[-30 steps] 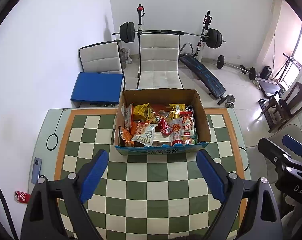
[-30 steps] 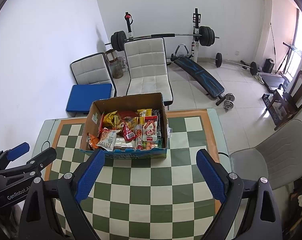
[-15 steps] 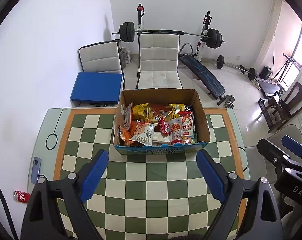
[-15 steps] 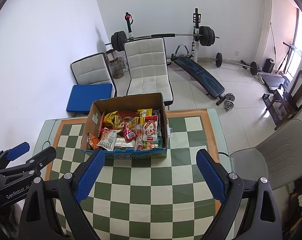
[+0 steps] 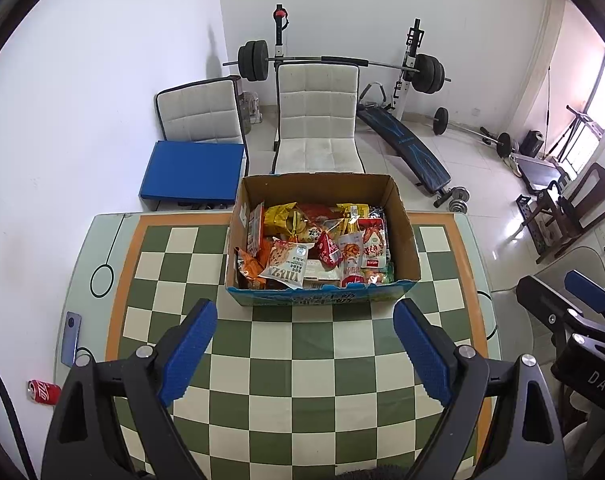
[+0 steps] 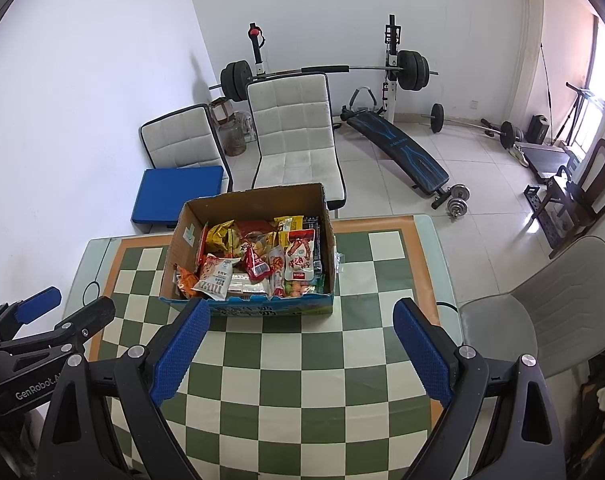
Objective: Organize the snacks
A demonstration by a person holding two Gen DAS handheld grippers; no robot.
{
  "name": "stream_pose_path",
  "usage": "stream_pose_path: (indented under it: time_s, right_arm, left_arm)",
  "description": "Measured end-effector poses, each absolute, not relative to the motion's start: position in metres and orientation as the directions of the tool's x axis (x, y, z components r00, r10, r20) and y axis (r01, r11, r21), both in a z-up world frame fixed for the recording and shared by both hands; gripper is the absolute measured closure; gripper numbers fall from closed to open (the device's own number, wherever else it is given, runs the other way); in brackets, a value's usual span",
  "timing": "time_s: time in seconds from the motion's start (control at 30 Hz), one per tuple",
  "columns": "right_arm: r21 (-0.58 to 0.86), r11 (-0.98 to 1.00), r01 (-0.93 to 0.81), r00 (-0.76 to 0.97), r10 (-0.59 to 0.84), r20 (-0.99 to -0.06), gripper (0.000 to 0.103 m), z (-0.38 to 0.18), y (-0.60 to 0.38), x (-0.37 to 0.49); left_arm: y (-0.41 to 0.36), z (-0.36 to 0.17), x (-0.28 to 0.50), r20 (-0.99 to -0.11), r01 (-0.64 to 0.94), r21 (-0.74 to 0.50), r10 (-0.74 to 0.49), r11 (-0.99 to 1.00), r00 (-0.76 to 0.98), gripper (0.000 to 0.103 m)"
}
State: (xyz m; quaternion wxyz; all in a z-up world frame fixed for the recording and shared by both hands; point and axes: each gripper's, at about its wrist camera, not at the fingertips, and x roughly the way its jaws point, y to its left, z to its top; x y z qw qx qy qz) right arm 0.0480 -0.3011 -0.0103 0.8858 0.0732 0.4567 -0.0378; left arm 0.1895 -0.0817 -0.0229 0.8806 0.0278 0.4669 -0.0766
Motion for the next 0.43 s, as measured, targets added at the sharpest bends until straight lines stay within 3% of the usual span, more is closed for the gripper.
stream_pose_path:
  time_s: [0.43]
  right_arm:
    - [0.094, 0.987, 0.131, 0.579, 0.001, -0.815, 0.008, -0.0105, -0.3021, 0.0479]
  left_arm:
    - [-0.0805, -0.0239, 0.1888, -0.822, 0.160, -0.023, -0.109, 0.987, 0.558, 0.013]
